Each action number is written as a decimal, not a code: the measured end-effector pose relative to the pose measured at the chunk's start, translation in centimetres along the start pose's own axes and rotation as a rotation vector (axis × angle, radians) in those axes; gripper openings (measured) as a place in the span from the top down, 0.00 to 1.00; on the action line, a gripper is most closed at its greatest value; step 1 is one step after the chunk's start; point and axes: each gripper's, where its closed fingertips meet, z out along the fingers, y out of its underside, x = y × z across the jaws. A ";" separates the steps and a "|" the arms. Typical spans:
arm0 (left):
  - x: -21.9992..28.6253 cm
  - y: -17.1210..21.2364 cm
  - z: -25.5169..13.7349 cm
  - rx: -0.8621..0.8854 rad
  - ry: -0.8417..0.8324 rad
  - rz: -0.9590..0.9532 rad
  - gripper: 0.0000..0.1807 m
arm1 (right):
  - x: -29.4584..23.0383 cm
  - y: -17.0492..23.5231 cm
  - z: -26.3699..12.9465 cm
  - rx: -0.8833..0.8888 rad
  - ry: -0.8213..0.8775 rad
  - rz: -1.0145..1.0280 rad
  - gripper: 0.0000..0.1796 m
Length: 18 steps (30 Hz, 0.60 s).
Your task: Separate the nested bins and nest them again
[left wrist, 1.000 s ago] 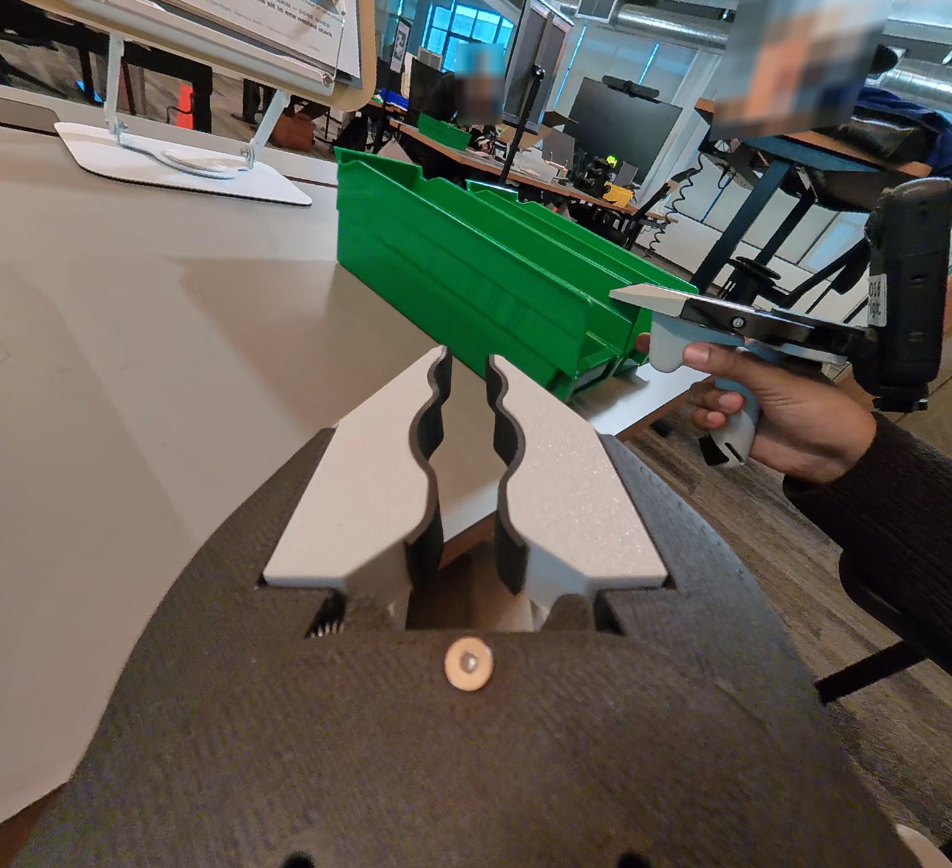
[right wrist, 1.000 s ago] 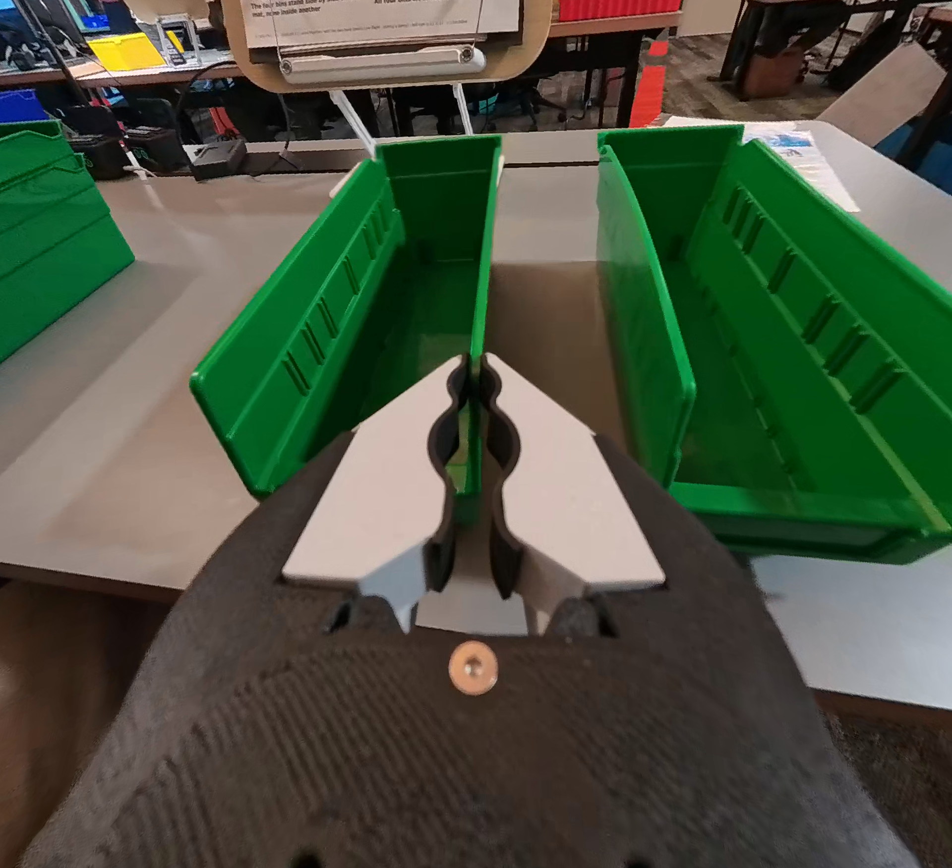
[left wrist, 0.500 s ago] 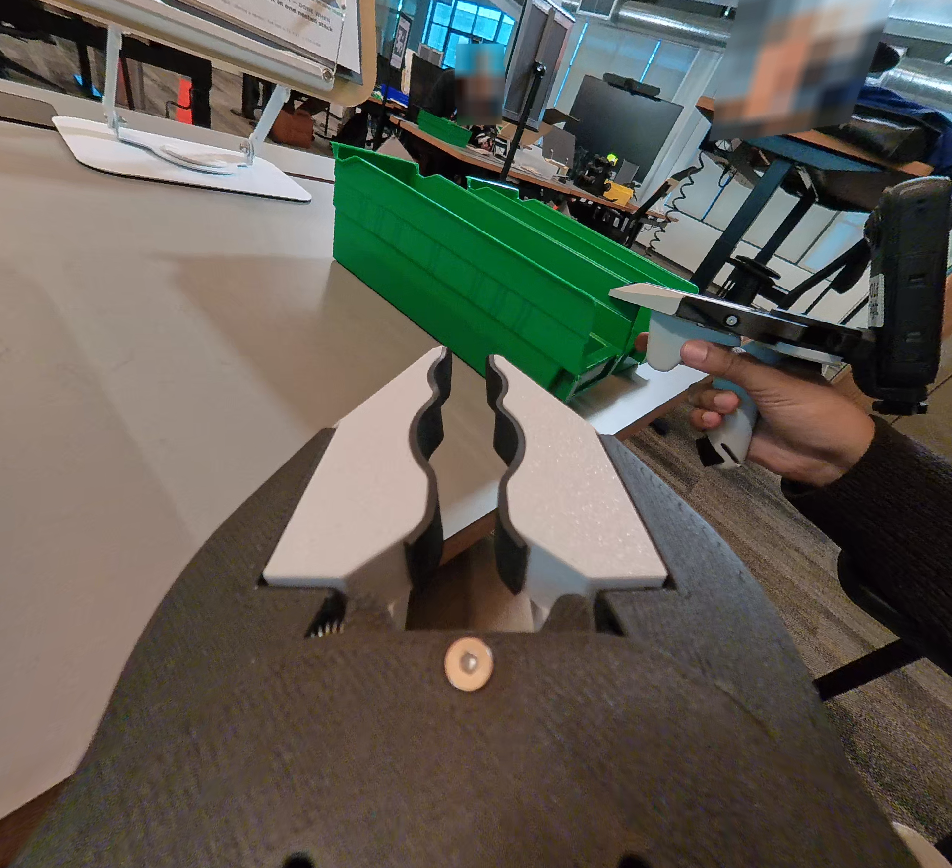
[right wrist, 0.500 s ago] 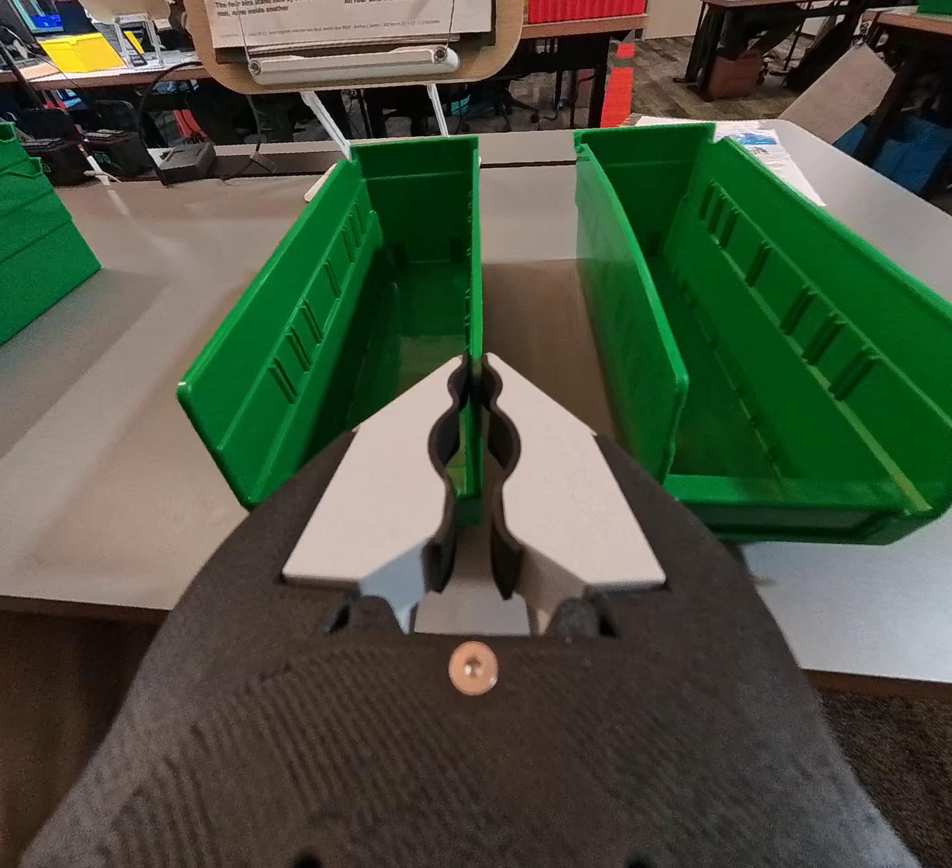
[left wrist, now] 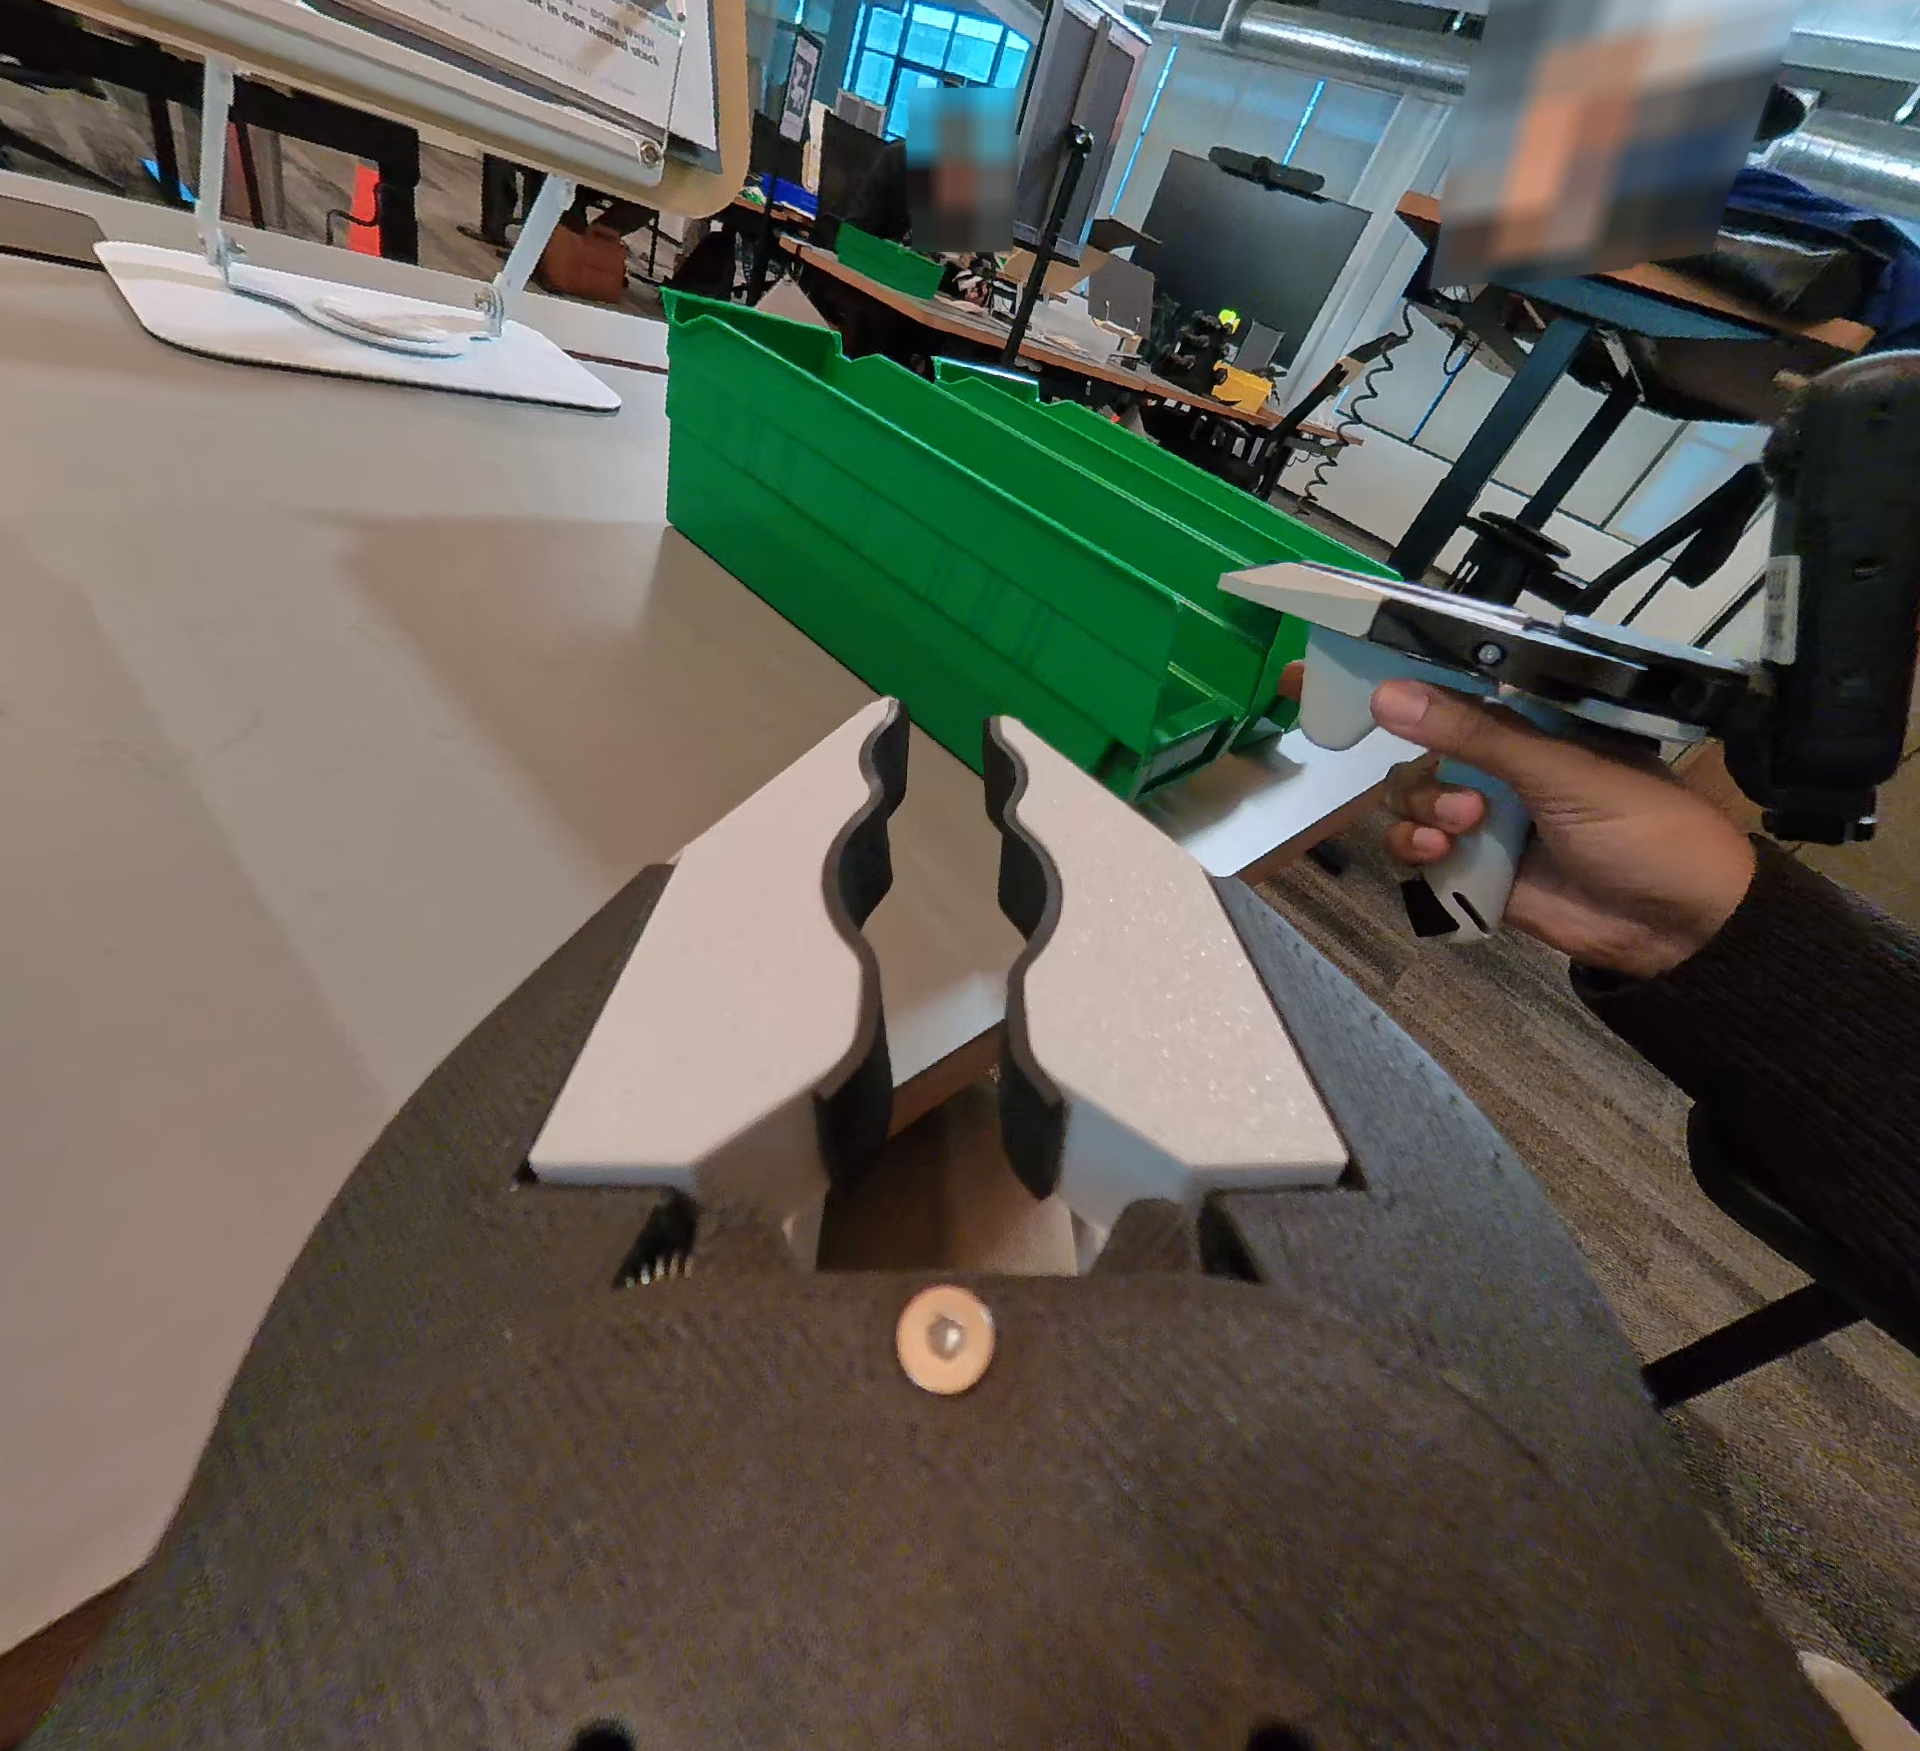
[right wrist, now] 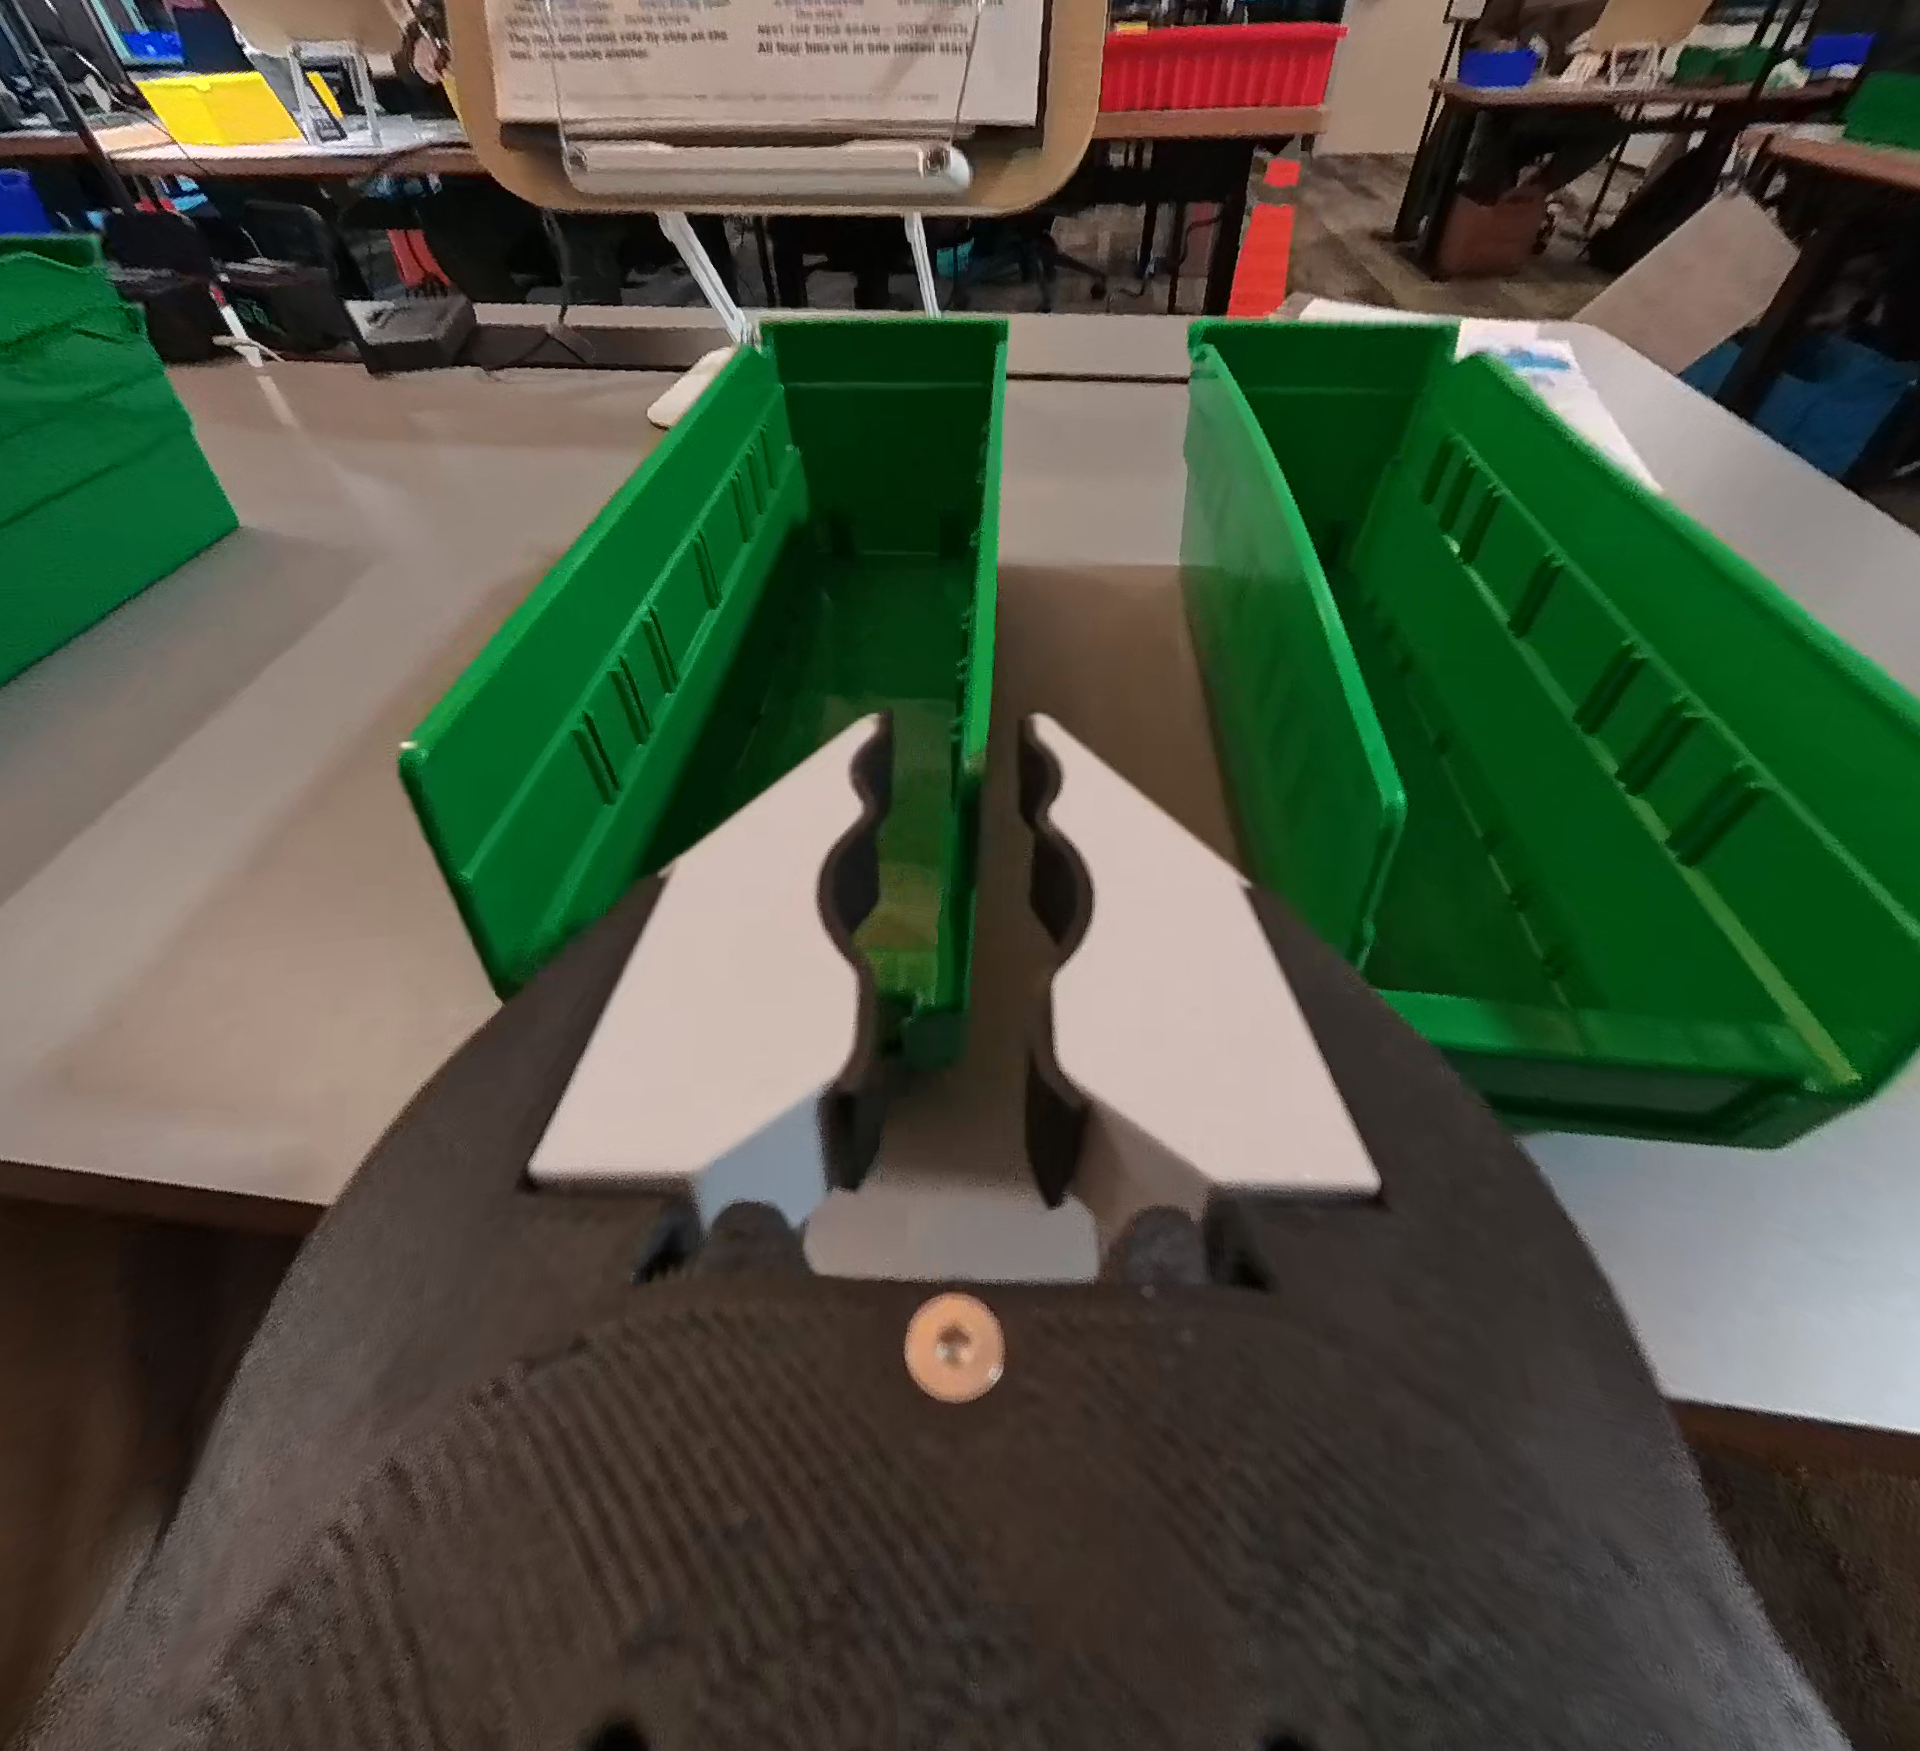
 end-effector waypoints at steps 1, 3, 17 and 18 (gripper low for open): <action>0.0 -0.1 0.0 0.004 0.000 0.007 0.93 | -0.1 -0.4 -0.2 0.022 0.004 -0.011 0.84; -0.1 -0.9 -0.2 0.019 -0.013 0.023 0.91 | -0.4 -1.7 -0.9 0.075 0.023 -0.024 0.80; -21.1 -10.2 -15.2 0.139 -0.781 0.217 0.68 | -17.1 -0.6 -3.9 0.142 -0.394 -0.216 0.83; -21.7 -9.3 -14.7 0.092 -0.761 0.195 0.71 | -17.0 -0.4 -3.6 0.131 -0.395 -0.216 0.84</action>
